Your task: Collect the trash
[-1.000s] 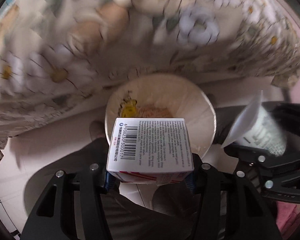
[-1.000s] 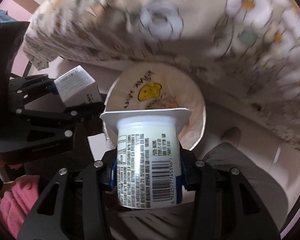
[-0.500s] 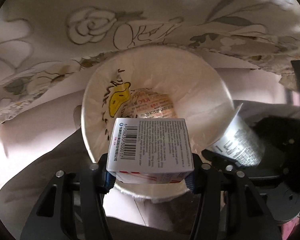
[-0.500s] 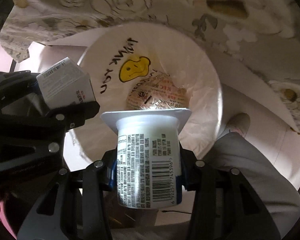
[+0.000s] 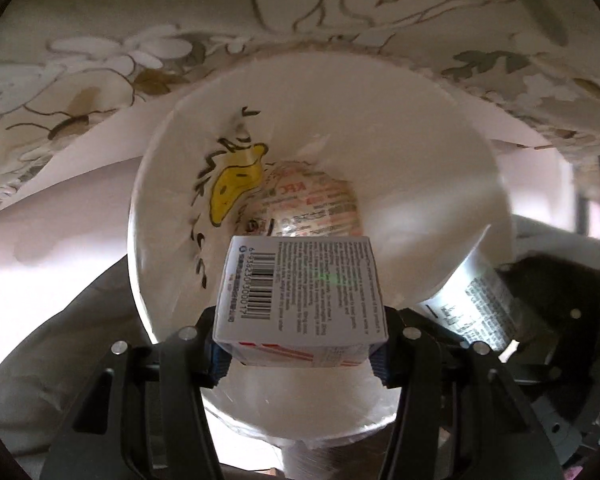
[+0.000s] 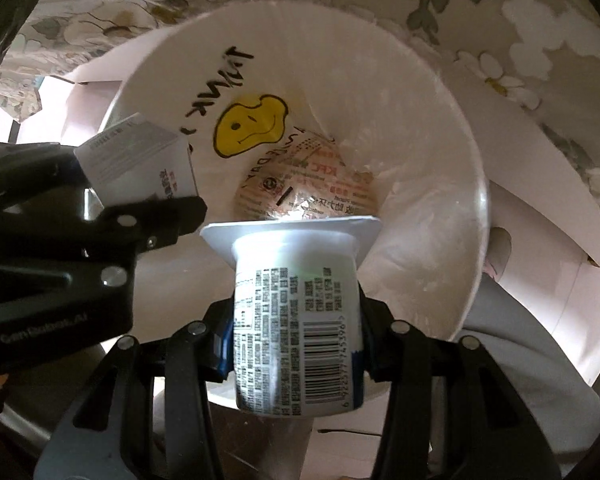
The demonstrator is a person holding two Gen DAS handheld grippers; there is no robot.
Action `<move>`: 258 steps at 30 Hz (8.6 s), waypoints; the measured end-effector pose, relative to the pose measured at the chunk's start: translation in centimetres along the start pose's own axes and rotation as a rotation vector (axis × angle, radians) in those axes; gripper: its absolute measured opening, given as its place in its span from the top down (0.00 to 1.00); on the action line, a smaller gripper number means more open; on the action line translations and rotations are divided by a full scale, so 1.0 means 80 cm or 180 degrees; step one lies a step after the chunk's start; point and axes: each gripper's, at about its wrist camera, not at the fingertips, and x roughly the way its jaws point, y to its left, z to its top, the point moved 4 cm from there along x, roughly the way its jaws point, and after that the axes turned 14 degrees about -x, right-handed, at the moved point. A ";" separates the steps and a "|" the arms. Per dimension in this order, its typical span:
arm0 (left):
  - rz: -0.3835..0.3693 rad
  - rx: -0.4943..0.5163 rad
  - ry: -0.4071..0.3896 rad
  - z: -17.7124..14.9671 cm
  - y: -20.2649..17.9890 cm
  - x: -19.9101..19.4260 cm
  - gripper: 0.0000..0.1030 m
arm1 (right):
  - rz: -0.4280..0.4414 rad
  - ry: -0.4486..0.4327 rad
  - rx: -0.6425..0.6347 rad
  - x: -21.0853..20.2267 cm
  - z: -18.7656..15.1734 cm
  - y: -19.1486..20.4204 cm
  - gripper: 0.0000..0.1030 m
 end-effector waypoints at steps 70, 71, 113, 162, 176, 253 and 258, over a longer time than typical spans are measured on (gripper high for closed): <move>0.0244 0.0711 -0.1724 -0.044 -0.014 -0.413 0.13 | -0.1011 -0.1281 -0.0630 -0.439 -0.058 0.023 0.29; 0.0253 0.0707 -0.1753 -0.041 -0.014 -0.422 0.12 | -0.1042 -0.1320 -0.0647 -0.450 -0.056 0.022 0.29; 0.0438 -0.0127 -0.2002 0.358 -0.020 -0.540 0.12 | -0.1330 -0.1777 -0.0427 -0.626 0.308 -0.190 0.27; 0.0275 -0.0356 -0.1646 0.540 -0.026 -0.410 0.60 | -0.0918 -0.1240 -0.0116 -0.450 0.554 -0.341 0.66; 0.0260 -0.0148 -0.1983 0.468 -0.049 -0.532 0.60 | -0.1138 -0.1529 -0.0305 -0.578 0.488 -0.276 0.66; 0.0475 0.1032 -0.1415 -0.069 -0.049 -0.358 0.59 | -0.0697 -0.1073 -0.1151 -0.411 -0.050 0.051 0.66; 0.0449 0.0998 -0.1242 -0.071 -0.043 -0.318 0.60 | -0.0527 -0.0969 -0.1105 -0.365 -0.048 0.051 0.66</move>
